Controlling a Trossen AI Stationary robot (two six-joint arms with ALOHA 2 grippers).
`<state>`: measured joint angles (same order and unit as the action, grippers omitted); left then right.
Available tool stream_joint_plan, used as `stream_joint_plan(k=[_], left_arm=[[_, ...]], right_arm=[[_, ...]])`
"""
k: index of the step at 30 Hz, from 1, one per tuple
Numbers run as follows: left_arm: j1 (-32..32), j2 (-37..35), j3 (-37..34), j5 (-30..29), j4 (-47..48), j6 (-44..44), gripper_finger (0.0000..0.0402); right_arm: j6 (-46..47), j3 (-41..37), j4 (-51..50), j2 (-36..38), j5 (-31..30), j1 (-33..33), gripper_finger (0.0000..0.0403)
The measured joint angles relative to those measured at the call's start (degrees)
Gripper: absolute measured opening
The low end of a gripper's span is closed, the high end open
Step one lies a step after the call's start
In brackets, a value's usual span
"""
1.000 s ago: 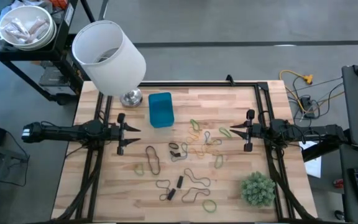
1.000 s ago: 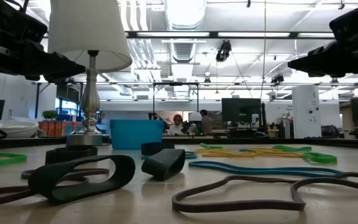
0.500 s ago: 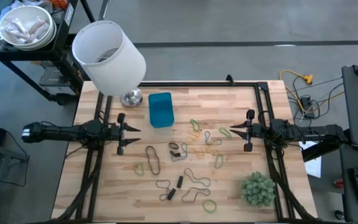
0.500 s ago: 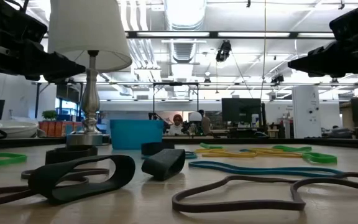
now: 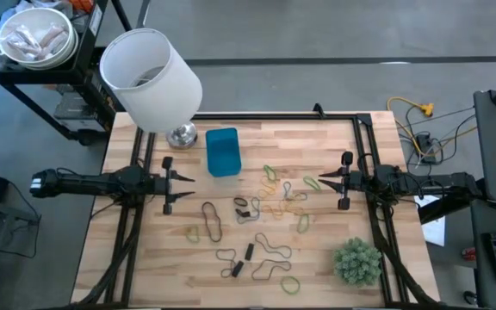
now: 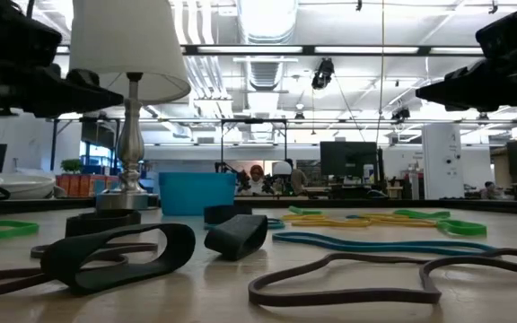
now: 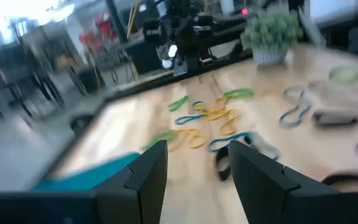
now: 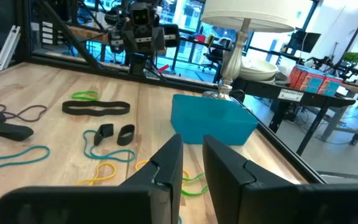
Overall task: Pick and place rubber bands into bin
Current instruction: Put the big black rubber band into the blue bin
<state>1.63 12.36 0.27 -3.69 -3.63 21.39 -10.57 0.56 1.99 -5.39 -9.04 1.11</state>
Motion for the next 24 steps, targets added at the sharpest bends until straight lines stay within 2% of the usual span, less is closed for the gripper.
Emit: stream_joint_plan(k=[2,5,10,12,16,21,24], left_arm=[[0.0,-0.1,0.0,-0.1,-0.8,4.5,0.0157],[0.0,-0.2,0.0,-0.1,-1.2,5.9,0.0157],[0.0,0.0,0.0,1.0,-9.1,5.8,0.0157],[0.0,0.0,0.0,2.0,-14.0,5.8,0.0157],[0.0,0.0,0.0,2.3,-23.8,4.9,0.0157],[0.0,0.0,0.0,2.7,-33.6,-13.8,0.0157],[0.0,-0.1,0.0,2.6,-39.3,-20.3,0.0157]], right_arm=[[0.0,0.0,0.3,0.0,0.0,0.0,0.0057],[4.4,0.0,0.3,0.0,0.0,0.0,0.0057],[31.7,0.0,0.3,0.0,0.0,0.0,0.0057],[37.0,0.0,0.3,0.0,0.0,0.0,0.0057],[36.5,0.0,0.3,0.0,-0.2,0.0,0.0057],[25.5,0.0,0.8,0.0,-4.7,0.0,0.0057],[28.2,0.0,4.4,-0.1,-6.5,0.0,0.0057]])
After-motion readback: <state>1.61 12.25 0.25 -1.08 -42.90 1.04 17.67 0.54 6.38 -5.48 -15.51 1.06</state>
